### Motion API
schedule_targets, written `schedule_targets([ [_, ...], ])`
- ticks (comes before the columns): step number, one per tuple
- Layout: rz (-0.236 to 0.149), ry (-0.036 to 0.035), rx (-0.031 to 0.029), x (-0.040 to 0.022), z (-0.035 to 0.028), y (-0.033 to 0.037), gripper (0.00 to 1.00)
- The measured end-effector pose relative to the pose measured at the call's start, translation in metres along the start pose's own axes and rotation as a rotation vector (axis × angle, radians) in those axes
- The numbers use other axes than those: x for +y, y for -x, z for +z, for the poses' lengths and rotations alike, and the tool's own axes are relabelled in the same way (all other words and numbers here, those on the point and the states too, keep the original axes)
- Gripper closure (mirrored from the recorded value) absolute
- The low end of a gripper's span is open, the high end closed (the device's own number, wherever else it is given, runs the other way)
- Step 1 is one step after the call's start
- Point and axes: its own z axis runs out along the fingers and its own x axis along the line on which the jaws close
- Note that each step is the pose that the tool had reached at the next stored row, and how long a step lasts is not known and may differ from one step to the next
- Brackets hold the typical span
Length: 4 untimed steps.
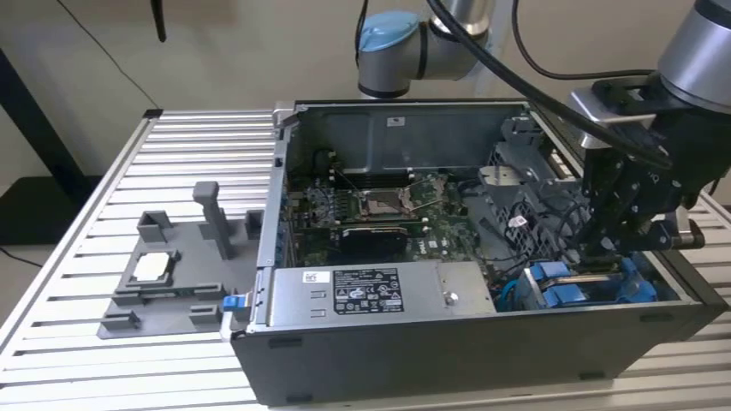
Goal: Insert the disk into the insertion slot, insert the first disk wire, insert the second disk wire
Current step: 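Insert the second disk wire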
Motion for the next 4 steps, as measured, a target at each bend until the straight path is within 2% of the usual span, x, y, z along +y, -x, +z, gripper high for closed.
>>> schedule_targets([
  [4, 0.000, 0.0003, 0.0002, 0.0000, -0.0001, 0.0000, 0.76],
])
